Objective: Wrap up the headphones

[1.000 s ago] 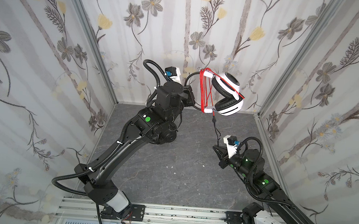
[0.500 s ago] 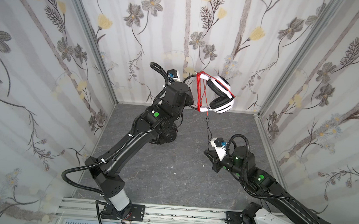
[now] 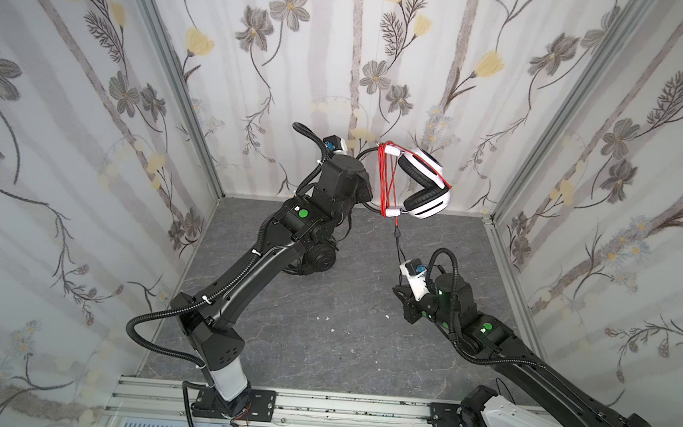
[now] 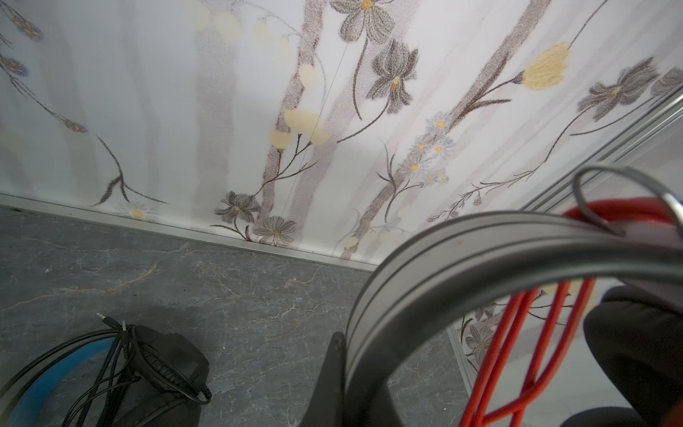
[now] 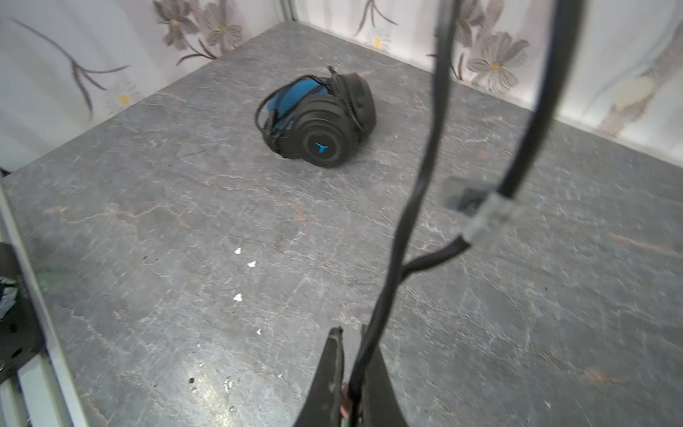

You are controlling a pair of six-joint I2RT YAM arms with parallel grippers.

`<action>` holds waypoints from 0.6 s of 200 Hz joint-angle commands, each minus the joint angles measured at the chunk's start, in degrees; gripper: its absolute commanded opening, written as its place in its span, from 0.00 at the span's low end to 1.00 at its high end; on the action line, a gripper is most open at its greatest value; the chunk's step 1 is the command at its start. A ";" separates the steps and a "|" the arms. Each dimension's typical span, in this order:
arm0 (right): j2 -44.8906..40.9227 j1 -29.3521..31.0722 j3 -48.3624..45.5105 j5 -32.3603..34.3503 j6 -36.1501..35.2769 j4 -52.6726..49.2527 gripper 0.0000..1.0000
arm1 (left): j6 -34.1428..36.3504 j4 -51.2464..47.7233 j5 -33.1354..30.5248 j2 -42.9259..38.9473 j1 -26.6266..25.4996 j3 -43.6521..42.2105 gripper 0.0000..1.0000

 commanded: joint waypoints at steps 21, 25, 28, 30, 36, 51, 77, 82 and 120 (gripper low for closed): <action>3.45 -2.77 0.69 -0.68 1.63 -3.88 0.00 | -9.09 1.79 -0.54 -1.30 -0.06 1.77 0.00; 3.76 -2.84 0.87 -1.09 1.55 -3.76 0.00 | -9.29 2.14 -0.52 -1.44 -0.06 1.63 0.00; 4.02 -2.71 0.99 -1.33 1.54 -3.84 0.00 | -9.39 2.21 -0.45 -1.51 -0.10 1.48 0.00; 4.04 -2.68 1.05 -1.48 1.48 -3.81 0.00 | -9.45 2.42 -0.42 -1.51 -0.11 1.47 0.00; 4.37 -2.72 1.23 -1.97 1.45 -3.89 0.00 | -9.62 2.97 -0.33 -1.57 -0.08 1.26 0.00; 4.68 -2.59 1.03 -2.98 1.20 -3.76 0.00 | -10.09 3.83 0.16 -1.15 -0.12 1.61 0.00; 4.86 -1.48 0.99 -5.38 0.57 -3.63 0.00 | -10.30 4.48 0.38 0.16 -0.19 3.08 0.00; 4.94 -0.79 1.20 -5.53 0.29 -3.70 0.00 | -10.29 4.64 0.35 0.41 -0.14 3.26 0.00; 5.55 4.56 3.93 -6.38 -1.50 -4.41 0.00 | -10.47 4.60 -0.44 3.52 -0.14 5.91 0.00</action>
